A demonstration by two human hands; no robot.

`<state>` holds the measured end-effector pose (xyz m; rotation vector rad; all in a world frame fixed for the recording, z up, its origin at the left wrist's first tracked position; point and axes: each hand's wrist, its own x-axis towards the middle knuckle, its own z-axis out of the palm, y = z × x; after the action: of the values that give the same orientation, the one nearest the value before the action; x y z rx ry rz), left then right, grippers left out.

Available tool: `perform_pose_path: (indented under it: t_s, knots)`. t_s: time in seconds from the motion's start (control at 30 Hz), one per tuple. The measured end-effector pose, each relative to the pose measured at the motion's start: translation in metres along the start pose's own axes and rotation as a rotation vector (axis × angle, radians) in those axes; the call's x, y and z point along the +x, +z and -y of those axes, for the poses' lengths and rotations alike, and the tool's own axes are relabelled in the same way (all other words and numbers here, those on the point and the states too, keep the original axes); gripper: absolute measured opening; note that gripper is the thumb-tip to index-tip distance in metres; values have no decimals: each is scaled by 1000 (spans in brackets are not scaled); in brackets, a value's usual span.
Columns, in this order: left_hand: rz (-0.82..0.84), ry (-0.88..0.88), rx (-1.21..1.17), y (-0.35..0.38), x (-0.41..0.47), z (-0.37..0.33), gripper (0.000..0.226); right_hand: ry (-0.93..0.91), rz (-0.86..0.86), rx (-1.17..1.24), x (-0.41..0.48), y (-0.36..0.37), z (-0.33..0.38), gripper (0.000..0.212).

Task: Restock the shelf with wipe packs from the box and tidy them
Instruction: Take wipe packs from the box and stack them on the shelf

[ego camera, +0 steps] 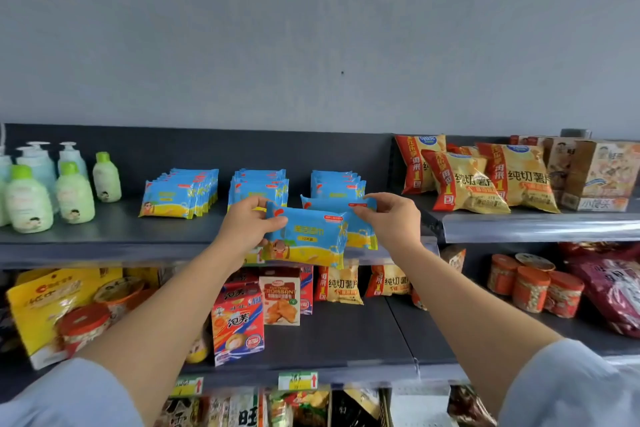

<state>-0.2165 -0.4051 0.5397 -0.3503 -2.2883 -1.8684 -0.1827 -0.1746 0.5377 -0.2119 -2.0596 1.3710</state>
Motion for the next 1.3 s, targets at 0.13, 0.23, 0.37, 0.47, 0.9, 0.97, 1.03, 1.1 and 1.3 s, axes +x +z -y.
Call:
perform_pose_path:
  t_s: [0.13,0.23,0.37,0.47,0.9,0.97,1.03,1.1,1.3]
  knots:
    - [-8,0,0,18,34,3,21,14,12,0,41,2,-18,39]
    - [-17,-6,-14,33,57,7,21,35,23,22,74,6,-33,38]
    - [-33,-31,-22,49,84,13,19,84,46,43,112,12,-52,35]
    - [-61,-49,-33,59,101,19,20,103,82,35,129,19,-66,33]
    - [-66,-114,-1,73,150,42,20,148,116,-14,178,52,-100,35]
    - [-49,-114,12,76,157,44,19,137,112,-24,184,55,-101,31]
    - [-32,-110,27,78,162,45,18,124,104,-32,188,58,-101,26]
    - [-19,-103,29,82,167,45,17,129,90,-25,191,61,-103,26]
    - [-4,-77,62,98,182,51,18,153,54,4,195,63,-108,26]
